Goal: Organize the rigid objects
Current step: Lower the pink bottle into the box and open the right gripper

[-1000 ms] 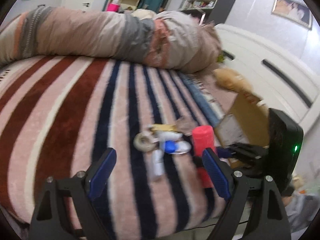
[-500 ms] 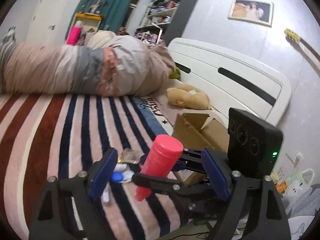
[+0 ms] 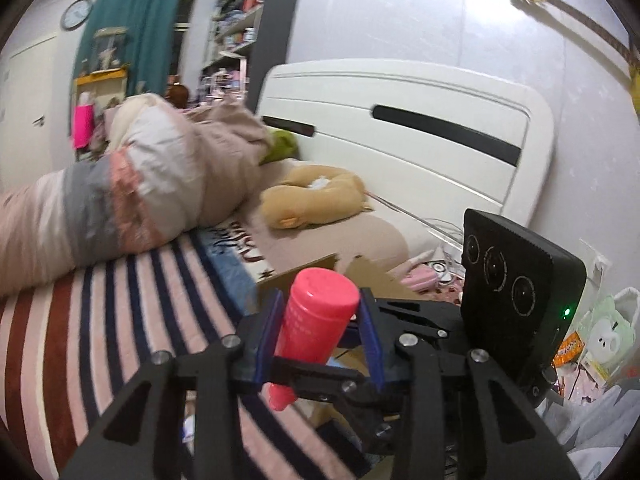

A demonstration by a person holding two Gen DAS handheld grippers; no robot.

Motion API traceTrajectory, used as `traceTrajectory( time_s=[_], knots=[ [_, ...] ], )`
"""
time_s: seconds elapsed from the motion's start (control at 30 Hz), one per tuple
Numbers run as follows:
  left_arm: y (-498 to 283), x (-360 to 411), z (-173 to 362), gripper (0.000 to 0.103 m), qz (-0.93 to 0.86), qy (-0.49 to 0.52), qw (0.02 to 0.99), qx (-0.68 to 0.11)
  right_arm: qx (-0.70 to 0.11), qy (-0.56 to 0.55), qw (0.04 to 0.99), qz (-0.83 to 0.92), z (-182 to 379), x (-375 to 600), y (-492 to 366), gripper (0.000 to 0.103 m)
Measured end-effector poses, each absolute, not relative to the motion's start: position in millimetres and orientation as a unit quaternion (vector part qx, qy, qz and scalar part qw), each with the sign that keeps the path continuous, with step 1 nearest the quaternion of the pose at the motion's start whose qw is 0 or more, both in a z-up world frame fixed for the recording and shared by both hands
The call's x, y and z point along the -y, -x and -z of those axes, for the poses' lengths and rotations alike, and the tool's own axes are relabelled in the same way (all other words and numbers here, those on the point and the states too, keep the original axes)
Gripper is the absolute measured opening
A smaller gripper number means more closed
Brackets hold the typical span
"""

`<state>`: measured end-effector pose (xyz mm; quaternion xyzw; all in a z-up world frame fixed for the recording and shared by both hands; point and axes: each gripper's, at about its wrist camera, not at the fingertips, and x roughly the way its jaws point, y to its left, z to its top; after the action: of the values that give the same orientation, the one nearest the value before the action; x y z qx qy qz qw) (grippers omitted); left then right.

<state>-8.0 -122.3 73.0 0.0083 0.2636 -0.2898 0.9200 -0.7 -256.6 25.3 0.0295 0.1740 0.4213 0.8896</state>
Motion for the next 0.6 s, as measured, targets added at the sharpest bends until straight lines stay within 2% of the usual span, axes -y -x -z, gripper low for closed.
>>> traceTrajectory(
  time_s=[0.13, 0.3, 0.6],
  knots=[
    [-14.9, 167.3, -69.9, 0.034, 0.313, -0.036, 0.908, -0.276, -0.179, -0.029, 0.909, -0.375, -18.7, 293.6, -8.5, 0.026],
    [-44.7, 205.6, -45.1, 0.034, 0.33, -0.046, 0.889, -0.313, -0.226, -0.017, 0.915, -0.333, 3.9, 326.0, -26.6, 0.026],
    [-63.2, 236.6, 1.7, 0.034, 0.326, -0.06, 0.867, -0.372, -0.299, 0.049, 0.91, -0.282, 42.2, 336.2, -41.2, 0.027]
  ],
)
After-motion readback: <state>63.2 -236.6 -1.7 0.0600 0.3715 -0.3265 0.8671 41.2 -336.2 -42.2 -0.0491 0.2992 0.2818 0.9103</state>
